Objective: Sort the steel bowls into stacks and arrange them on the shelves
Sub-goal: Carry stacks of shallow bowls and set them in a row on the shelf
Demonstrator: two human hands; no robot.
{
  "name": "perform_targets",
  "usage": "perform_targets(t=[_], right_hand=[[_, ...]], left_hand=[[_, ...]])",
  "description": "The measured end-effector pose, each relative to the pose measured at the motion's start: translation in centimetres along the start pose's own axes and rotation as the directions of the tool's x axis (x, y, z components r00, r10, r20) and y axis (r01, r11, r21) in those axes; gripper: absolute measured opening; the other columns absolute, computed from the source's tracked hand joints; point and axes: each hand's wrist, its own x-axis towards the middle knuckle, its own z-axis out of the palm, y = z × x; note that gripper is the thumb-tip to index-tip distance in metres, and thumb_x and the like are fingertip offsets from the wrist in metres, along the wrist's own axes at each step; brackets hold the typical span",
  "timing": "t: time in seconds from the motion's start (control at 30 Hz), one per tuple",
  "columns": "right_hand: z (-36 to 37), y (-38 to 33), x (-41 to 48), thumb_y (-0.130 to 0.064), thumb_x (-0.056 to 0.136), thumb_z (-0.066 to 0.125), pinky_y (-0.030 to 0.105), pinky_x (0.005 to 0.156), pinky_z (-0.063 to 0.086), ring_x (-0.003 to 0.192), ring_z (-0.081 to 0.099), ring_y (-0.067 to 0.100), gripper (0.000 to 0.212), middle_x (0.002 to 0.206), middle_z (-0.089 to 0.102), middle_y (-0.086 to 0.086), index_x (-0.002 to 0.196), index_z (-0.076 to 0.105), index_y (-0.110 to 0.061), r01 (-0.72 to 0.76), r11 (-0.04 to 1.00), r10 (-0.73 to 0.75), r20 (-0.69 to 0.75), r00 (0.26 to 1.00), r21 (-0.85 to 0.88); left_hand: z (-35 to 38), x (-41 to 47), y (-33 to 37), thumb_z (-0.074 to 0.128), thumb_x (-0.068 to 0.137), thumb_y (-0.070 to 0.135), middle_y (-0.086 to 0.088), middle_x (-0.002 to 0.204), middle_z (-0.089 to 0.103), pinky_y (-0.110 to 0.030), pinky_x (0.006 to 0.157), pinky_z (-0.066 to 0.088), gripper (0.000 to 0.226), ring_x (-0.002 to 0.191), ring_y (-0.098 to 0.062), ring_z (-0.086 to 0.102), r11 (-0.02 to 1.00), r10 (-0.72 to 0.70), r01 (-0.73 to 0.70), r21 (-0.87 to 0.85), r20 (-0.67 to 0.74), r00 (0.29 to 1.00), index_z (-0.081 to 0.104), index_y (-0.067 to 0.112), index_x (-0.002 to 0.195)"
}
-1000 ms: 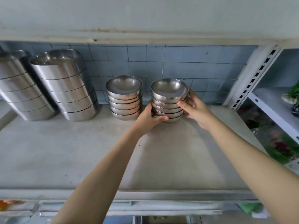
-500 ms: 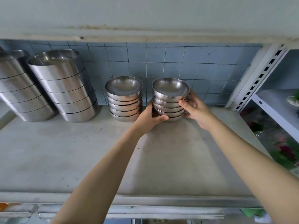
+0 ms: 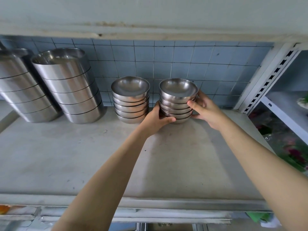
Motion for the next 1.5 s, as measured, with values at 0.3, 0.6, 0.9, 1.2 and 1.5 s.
perform_targets(t=[0.3, 0.6, 0.9, 1.2, 1.5], right_hand=[[1.9, -2.8, -3.8, -0.066, 0.068, 0.071, 0.042, 0.107, 0.045, 0.134, 0.049, 0.010, 0.105, 0.155, 0.043, -0.005, 0.157, 0.022, -0.036, -0.036, 0.996, 0.014, -0.242, 0.970, -0.087], [11.7, -3.8, -12.4, -0.030, 0.083, 0.078, 0.001, 0.095, 0.031, 0.113, 0.057, 0.007, 0.037, 0.119, 0.065, -0.011, 0.119, 0.070, -0.021, 0.059, 0.768, -0.330, -0.316, 0.889, -0.638], [25.0, -5.2, -12.5, -0.032, 0.083, 0.074, 0.026, 0.106, 0.031, 0.124, 0.052, 0.023, 0.054, 0.133, 0.063, 0.002, 0.133, 0.061, -0.015, 0.293, 0.620, -0.387, 0.041, 0.921, -0.727], [44.5, -9.5, -11.2, -0.030, 0.088, 0.073, 0.023, 0.111, 0.027, 0.135, 0.045, 0.023, 0.060, 0.146, 0.053, 0.006, 0.142, 0.054, -0.013, 0.532, 0.636, -0.391, 0.362, 0.846, -0.559], [68.3, -15.0, -11.2, -0.039, 0.089, 0.065, 0.037, 0.110, 0.040, 0.131, 0.051, 0.027, 0.058, 0.140, 0.058, 0.008, 0.138, 0.057, -0.010, 0.652, 0.596, -0.483, 0.440, 0.757, -0.468]], left_hand=[[-1.5, -3.6, 3.0, 0.071, 0.086, 0.033, -0.004, 0.131, 0.058, -0.019, 0.084, 0.035, 0.065, 0.121, -0.023, 0.054, 0.966, -0.073, 0.095, 0.241, -0.098, 0.992, 0.044, 0.006, 0.139], [-11.8, -16.2, 0.3, 0.067, 0.090, 0.025, 0.013, 0.117, 0.064, -0.002, 0.080, 0.038, 0.030, 0.099, -0.002, 0.059, 0.896, 0.213, -0.127, 0.425, -0.161, 0.964, 0.067, 0.022, 0.120], [-21.6, -30.4, -2.3, 0.059, 0.095, 0.031, 0.005, 0.136, 0.057, -0.030, 0.100, 0.044, 0.043, 0.119, -0.017, 0.057, 0.801, 0.044, 0.234, 0.551, -0.444, 0.895, 0.054, 0.026, 0.137], [-33.4, -44.4, -6.1, 0.060, 0.095, 0.028, 0.007, 0.134, 0.056, -0.028, 0.097, 0.043, 0.041, 0.117, -0.019, 0.056, 0.774, -0.044, 0.475, 0.419, -0.712, 0.700, 0.055, 0.027, 0.136], [-51.1, -57.0, -11.9, 0.061, 0.093, 0.028, 0.005, 0.141, 0.053, -0.028, 0.100, 0.043, 0.044, 0.120, -0.017, 0.056, 0.735, -0.001, 0.521, 0.435, -0.767, 0.641, 0.053, 0.026, 0.137]])
